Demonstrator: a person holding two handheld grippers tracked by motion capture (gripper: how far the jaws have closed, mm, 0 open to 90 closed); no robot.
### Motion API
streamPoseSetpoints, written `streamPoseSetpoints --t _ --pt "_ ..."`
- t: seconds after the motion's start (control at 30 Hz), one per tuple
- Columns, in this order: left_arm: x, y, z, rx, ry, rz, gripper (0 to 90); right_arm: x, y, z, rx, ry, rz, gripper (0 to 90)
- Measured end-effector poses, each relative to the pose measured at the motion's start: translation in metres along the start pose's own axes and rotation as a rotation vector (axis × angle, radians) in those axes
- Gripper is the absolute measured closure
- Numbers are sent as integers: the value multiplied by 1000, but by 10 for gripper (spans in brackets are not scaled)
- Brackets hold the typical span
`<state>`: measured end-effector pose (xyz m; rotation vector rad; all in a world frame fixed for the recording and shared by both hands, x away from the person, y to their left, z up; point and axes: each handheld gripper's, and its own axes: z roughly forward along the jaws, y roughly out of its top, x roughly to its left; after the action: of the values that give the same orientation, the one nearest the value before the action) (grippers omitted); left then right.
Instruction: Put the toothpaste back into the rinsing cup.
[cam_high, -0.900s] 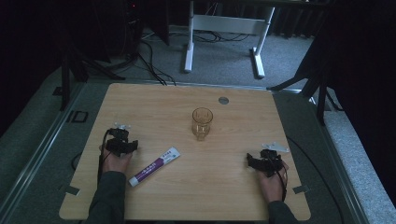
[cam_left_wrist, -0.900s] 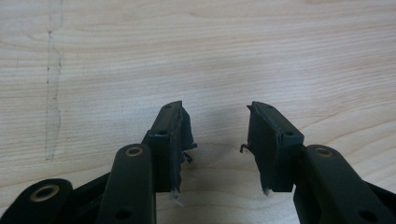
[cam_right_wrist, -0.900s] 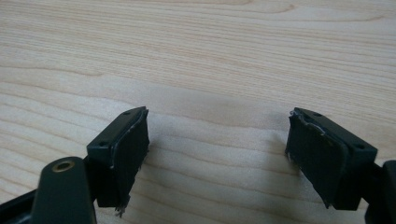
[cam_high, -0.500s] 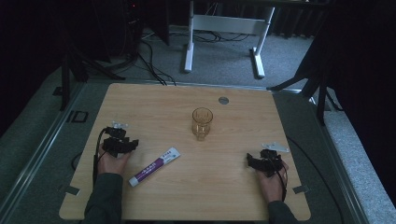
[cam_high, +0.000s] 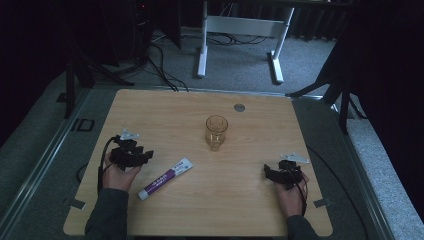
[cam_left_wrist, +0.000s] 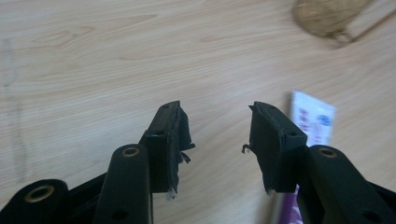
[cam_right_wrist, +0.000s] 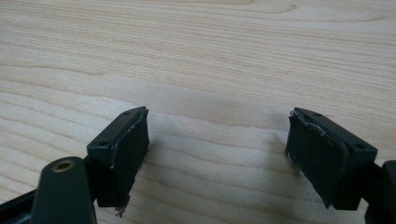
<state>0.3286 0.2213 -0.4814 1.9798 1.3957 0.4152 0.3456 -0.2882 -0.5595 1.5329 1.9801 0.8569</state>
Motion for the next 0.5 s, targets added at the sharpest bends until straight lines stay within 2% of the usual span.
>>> streamPoseSetpoints --t 0.2,0.5 --pt "-10 4 -9 -1 -23 29 536 0 0 0 1 1 0 210" --pt "-21 6 -11 16 -27 69 525 1 0 0 0 0 -1 210"
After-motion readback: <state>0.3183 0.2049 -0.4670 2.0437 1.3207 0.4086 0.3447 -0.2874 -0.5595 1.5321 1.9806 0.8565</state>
